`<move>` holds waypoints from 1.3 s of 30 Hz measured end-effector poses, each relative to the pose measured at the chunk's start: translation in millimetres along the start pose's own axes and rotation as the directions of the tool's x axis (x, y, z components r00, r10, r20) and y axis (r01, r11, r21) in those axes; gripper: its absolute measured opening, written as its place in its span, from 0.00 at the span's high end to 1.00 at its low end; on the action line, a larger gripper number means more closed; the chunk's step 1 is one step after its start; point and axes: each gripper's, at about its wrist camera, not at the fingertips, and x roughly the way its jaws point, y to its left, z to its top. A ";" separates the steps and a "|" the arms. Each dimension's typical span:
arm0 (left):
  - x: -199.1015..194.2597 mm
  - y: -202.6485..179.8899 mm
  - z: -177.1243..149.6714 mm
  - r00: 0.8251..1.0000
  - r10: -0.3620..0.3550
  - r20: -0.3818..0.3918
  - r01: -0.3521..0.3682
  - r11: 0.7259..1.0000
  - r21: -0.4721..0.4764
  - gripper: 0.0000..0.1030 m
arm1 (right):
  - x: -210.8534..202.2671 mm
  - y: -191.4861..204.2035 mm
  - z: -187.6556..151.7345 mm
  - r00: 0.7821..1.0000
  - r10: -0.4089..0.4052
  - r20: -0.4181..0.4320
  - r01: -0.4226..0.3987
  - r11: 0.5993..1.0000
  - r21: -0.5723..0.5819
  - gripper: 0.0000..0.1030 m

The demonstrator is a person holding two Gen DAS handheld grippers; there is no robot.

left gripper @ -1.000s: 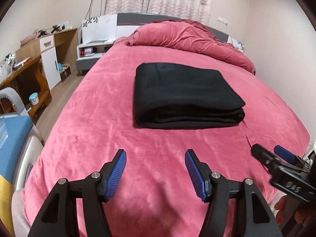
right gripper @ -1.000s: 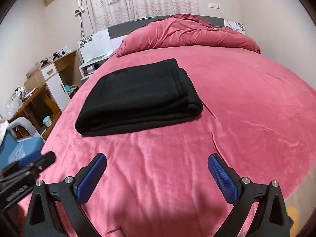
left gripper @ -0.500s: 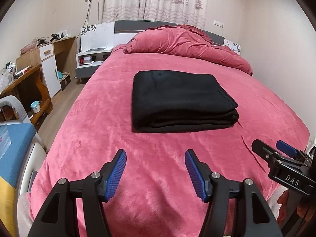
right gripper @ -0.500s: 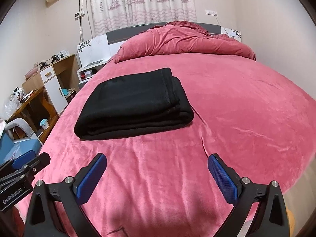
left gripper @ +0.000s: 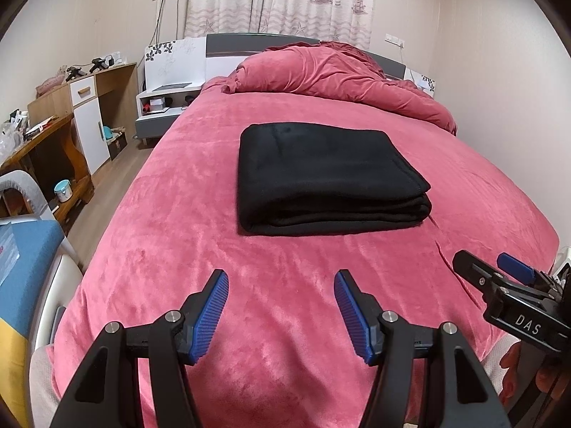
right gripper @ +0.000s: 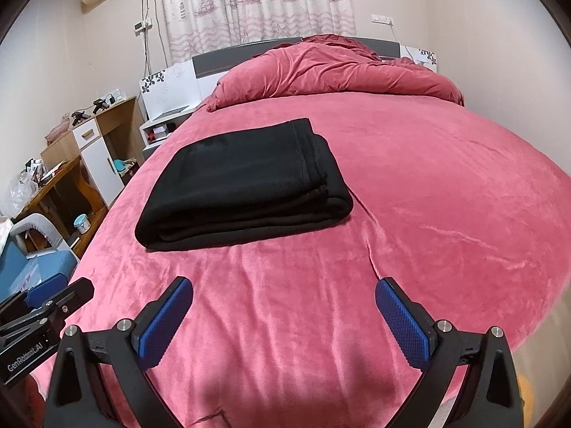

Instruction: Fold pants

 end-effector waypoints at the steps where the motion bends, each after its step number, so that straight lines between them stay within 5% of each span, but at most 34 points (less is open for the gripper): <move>1: 0.1 0.0 -0.2 1.000 0.001 -0.001 -0.001 1.000 -0.001 0.39 | 0.6 -0.2 0.0 1.000 0.002 -0.002 -0.002 1.000 0.000 0.00; 39: 1.2 -0.5 -2.0 1.000 -0.006 -0.022 0.006 1.000 -0.009 0.39 | 6.3 2.0 -3.5 1.000 0.012 -0.024 -0.011 1.000 0.002 0.00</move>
